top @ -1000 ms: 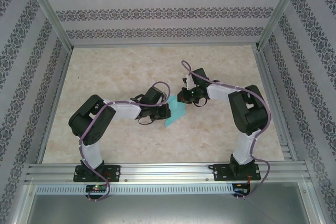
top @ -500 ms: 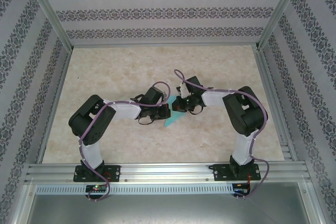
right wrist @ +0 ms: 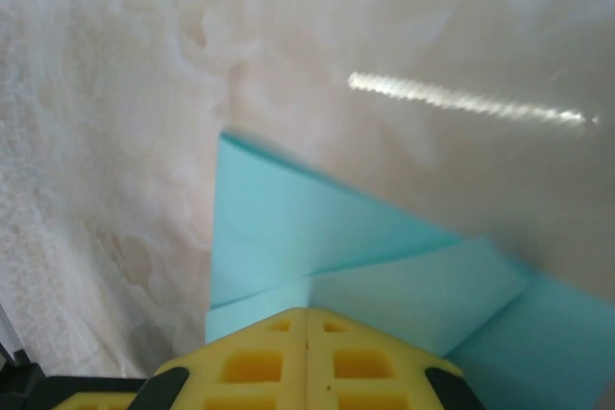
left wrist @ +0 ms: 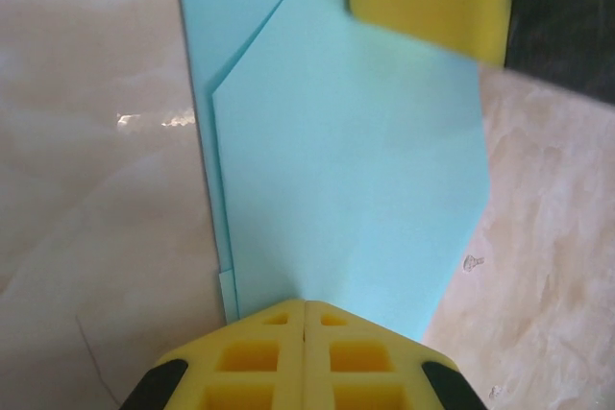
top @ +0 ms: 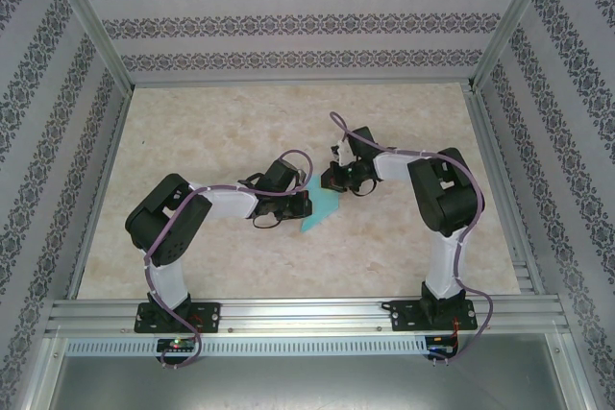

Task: Fold a paper plane with a square sheet of paper (pick it up from the middle)
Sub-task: Fourth fold the wing at the center of the table.

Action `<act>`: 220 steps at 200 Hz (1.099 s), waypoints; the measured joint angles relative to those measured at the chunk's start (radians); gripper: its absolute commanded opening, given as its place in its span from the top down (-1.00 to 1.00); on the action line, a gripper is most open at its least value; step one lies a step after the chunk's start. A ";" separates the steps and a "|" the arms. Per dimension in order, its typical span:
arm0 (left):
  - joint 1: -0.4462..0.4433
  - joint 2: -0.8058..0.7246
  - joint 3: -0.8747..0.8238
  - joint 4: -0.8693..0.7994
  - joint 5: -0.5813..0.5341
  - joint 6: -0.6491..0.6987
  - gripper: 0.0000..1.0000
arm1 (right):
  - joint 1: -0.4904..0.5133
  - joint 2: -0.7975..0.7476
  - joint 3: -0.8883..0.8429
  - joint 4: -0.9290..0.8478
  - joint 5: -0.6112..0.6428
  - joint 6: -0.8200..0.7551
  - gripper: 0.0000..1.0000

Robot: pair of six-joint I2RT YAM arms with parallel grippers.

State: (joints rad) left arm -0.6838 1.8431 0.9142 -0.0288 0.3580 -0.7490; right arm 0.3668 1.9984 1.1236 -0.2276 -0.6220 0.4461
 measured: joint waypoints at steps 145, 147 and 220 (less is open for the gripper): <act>0.000 -0.001 -0.002 0.006 -0.001 0.003 1.00 | -0.131 -0.019 0.076 0.031 0.127 0.036 1.00; 0.000 -0.001 -0.002 0.006 -0.001 0.003 1.00 | -0.130 -0.027 0.069 0.035 0.125 0.037 1.00; 0.000 -0.001 -0.002 0.006 -0.001 0.003 1.00 | 0.026 -0.102 -0.099 0.139 0.044 0.107 1.00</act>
State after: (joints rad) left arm -0.6838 1.8423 0.9127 -0.0227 0.3573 -0.7464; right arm 0.3923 1.8965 1.0248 -0.0883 -0.5777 0.5529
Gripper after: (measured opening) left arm 0.057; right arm 0.049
